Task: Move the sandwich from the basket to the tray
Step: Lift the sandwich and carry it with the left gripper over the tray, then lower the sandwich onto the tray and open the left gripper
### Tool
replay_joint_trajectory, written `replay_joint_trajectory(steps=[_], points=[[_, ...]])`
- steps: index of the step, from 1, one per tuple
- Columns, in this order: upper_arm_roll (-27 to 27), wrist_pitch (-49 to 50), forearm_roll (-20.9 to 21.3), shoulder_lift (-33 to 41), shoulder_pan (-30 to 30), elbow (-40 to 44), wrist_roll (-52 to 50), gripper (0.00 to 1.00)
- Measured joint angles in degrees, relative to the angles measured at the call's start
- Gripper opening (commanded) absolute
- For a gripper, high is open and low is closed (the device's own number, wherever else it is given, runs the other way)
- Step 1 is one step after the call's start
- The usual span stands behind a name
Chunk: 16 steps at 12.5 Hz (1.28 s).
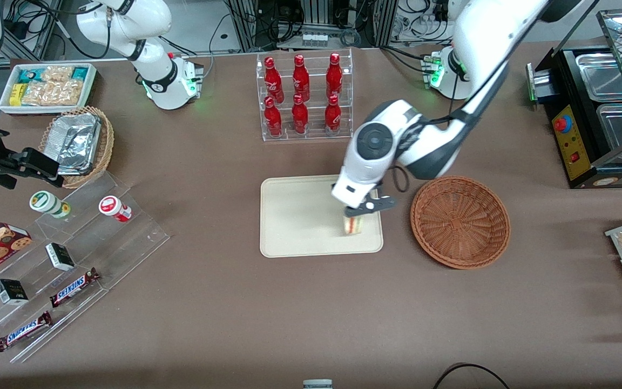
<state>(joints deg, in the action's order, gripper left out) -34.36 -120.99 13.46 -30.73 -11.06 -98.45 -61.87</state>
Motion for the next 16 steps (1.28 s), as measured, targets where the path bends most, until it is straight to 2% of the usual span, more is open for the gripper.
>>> replay_joint_trajectory(steps=[3, 7, 10, 11, 12, 13, 16], points=[[0.03, -0.33, 6.17, -5.37, -4.42, 4.68, -8.31, 0.04], [0.05, -0.33, 9.48, -10.28, -6.88, 8.85, -13.74, 0.04], [0.05, -0.32, 9.62, -13.43, -7.75, 10.98, -14.35, 0.07], [0.05, -0.32, 9.62, -14.07, -7.88, 11.28, -14.59, 0.14], [0.05, -0.32, 9.62, -14.65, -7.96, 11.60, -14.73, 0.51], [0.06, -0.32, 9.62, -15.17, -7.98, 11.91, -14.83, 1.00], [-0.02, -0.31, 9.60, -15.55, -8.00, 12.71, -15.42, 1.00]])
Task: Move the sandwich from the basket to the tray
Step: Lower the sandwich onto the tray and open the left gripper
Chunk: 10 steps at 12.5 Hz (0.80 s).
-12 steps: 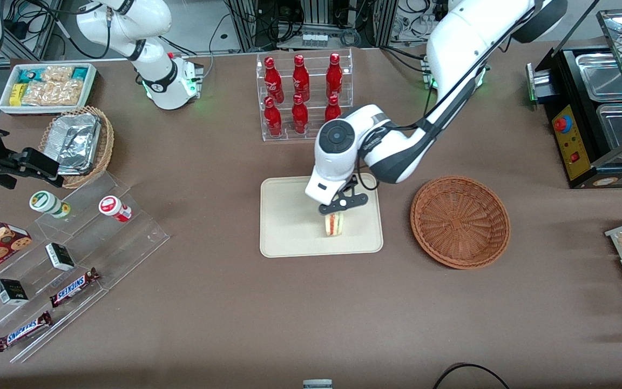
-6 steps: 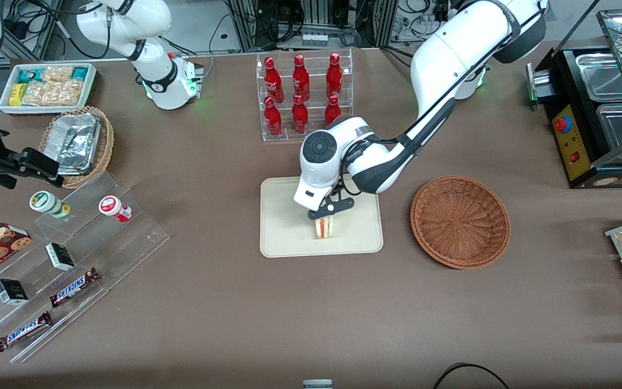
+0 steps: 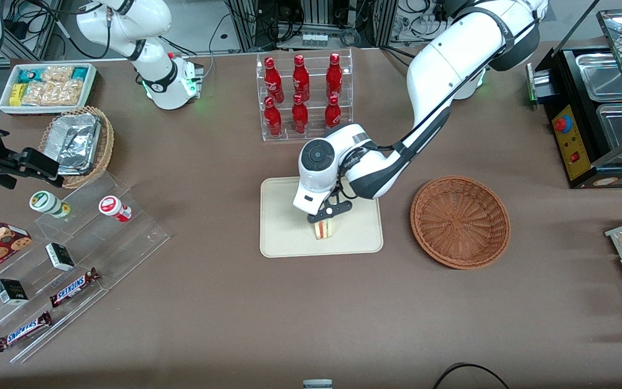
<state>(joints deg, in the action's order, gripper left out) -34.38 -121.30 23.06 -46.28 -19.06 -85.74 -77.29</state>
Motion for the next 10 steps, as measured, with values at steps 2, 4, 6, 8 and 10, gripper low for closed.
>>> replay_joint_trajectory(steps=[2, 4, 6, 8, 10], points=[[-0.19, 0.58, 0.01, 0.66, -0.05, 1.12, 0.00, 1.00], [-0.19, 4.13, 0.02, 3.34, 0.26, 2.21, 0.80, 1.00], [-0.17, 9.23, 0.02, 7.41, 1.14, 2.49, 4.11, 1.00], [-0.12, 16.40, -0.11, 11.05, 2.18, 2.55, 5.52, 1.00], [0.01, 22.88, -0.37, 13.47, 4.21, 2.49, 6.13, 1.00]])
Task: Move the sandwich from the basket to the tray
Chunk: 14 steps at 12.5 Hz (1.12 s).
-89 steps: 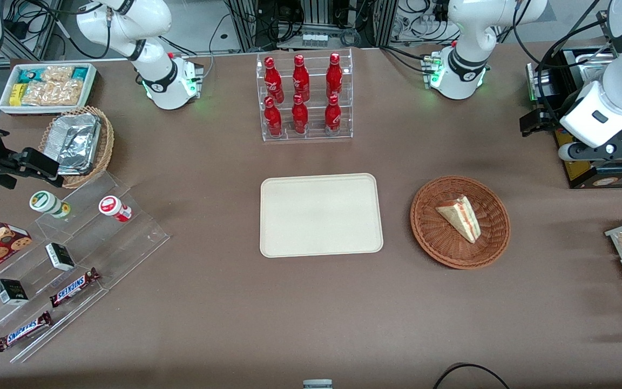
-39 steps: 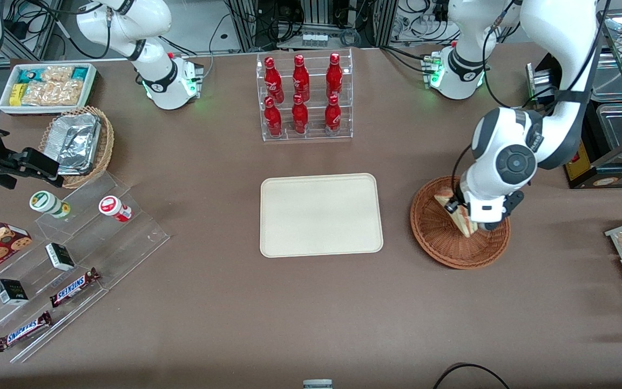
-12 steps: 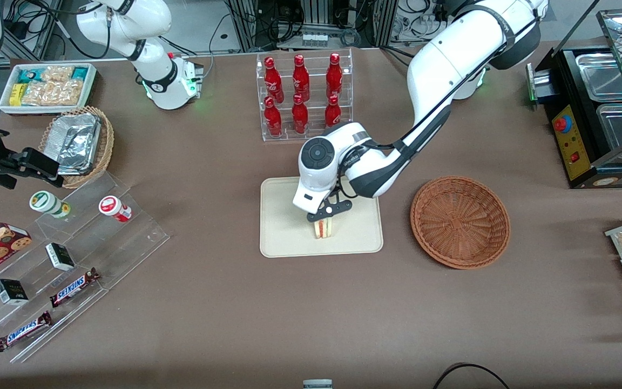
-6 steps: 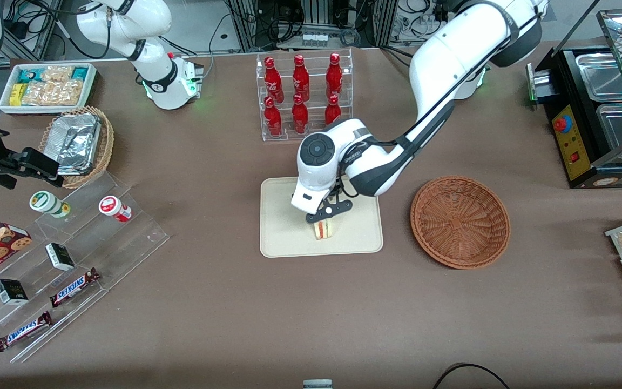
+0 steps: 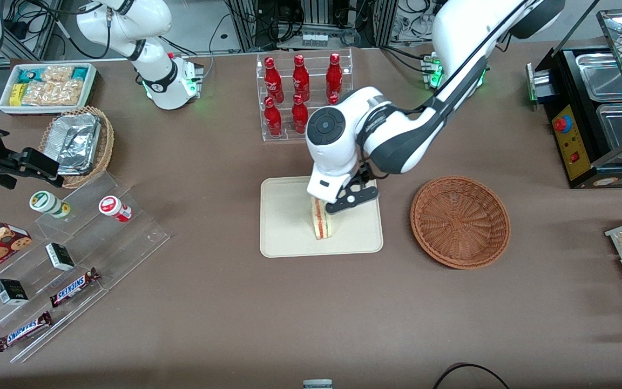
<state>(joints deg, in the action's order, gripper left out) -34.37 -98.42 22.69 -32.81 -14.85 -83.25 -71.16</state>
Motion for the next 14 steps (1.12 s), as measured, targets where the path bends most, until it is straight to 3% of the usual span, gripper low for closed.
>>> replay_joint_trajectory(steps=[9, 11, 14], points=[[0.02, 1.49, -1.54, 5.84, 10.97, -5.81, 13.78, 1.00], [0.99, 1.83, -6.84, 11.62, 14.73, -9.99, 23.40, 1.00], [8.69, 7.59, -14.05, 20.62, 16.25, -12.85, 40.69, 1.00]])
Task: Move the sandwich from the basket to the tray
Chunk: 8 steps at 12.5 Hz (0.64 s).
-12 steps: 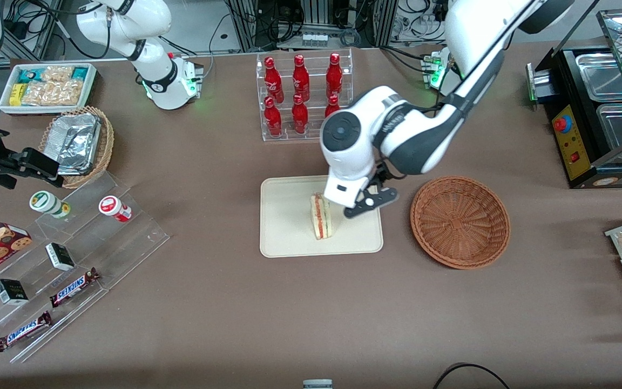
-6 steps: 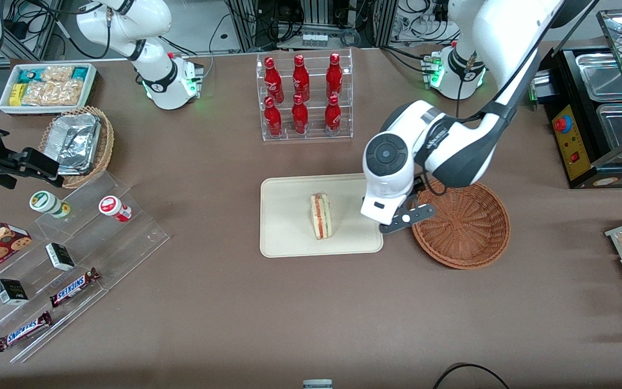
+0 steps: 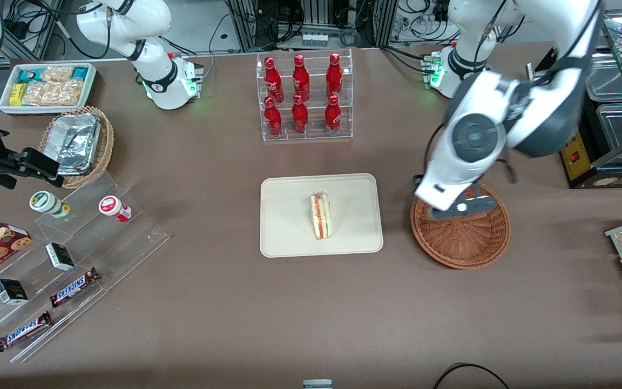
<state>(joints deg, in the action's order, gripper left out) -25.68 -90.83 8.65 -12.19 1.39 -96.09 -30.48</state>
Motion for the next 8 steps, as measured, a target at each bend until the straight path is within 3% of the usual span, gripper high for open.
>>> replay_joint_trajectory(steps=[3, 8], points=[[6.03, 6.45, -3.11, 6.23, 0.22, -0.10, 13.28, 1.00], [15.66, 14.05, -3.72, 11.09, 0.50, 2.57, 29.16, 1.00]])
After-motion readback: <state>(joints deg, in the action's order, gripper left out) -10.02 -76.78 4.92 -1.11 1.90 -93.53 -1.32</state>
